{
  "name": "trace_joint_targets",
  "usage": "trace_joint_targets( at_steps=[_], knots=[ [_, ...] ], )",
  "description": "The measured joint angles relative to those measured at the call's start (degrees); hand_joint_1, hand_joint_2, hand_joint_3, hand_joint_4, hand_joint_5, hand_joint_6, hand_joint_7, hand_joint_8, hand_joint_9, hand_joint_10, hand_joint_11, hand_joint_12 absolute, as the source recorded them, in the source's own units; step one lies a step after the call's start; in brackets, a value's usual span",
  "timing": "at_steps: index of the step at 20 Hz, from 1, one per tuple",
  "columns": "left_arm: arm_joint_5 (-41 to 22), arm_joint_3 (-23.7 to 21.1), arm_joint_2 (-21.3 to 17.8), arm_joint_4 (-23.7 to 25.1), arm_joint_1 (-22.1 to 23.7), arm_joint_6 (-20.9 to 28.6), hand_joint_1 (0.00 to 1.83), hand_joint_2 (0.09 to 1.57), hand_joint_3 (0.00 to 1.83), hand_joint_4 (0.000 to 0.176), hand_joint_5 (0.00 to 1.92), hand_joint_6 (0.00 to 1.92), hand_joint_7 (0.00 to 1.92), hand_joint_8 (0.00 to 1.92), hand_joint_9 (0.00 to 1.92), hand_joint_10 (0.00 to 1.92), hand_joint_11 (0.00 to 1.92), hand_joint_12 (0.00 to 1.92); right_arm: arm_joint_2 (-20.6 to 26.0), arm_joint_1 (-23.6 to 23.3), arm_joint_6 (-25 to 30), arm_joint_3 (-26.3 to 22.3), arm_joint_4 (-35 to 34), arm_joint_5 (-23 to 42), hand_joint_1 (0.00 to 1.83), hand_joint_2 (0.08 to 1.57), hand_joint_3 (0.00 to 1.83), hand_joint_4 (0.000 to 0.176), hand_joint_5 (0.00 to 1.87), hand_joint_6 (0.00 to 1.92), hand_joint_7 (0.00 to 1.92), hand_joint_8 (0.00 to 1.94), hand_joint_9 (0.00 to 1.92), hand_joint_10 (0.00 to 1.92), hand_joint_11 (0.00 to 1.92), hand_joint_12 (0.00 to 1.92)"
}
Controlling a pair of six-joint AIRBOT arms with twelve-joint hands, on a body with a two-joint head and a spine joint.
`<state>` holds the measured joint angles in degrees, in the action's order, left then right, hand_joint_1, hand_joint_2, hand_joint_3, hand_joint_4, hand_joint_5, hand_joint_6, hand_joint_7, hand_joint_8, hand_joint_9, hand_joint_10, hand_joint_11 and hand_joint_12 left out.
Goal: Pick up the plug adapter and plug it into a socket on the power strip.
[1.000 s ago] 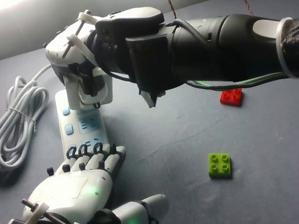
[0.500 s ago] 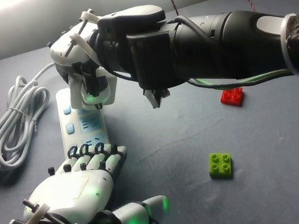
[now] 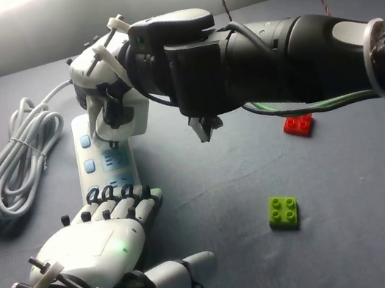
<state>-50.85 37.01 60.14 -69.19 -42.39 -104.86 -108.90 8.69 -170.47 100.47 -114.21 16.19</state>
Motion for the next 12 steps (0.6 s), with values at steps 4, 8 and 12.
trace_joint_targets(
  at_steps=[4,8,12],
  knots=[
    [-0.07,0.0,0.0,0.0,-0.04,0.02,0.0,1.18,0.0,0.0,0.0,0.0,0.0,0.0,0.0,0.0,0.02,0.01,0.15,-0.39,-0.42,-0.13,-0.2,0.66,0.54,1.01,0.0,0.0,0.43,0.0,0.42,0.0,0.42,0.0,0.02,0.95],
    [-0.07,0.0,0.0,-0.02,-0.04,0.02,0.0,1.19,0.0,0.0,0.0,0.0,0.0,0.0,0.0,0.0,0.0,0.0,0.85,-1.49,-0.46,-0.52,-0.15,0.96,0.43,0.95,0.0,0.0,0.33,0.0,0.35,0.0,0.32,0.0,0.0,0.85],
    [-0.09,-0.02,-0.02,0.0,-0.04,0.2,0.0,1.18,0.0,0.0,0.0,0.0,0.01,0.0,0.0,0.0,0.03,0.01,2.12,-2.05,-0.61,-2.23,-0.28,1.66,0.35,0.91,0.0,0.0,0.27,0.0,0.29,0.0,0.28,0.0,0.0,0.75]
  ],
)
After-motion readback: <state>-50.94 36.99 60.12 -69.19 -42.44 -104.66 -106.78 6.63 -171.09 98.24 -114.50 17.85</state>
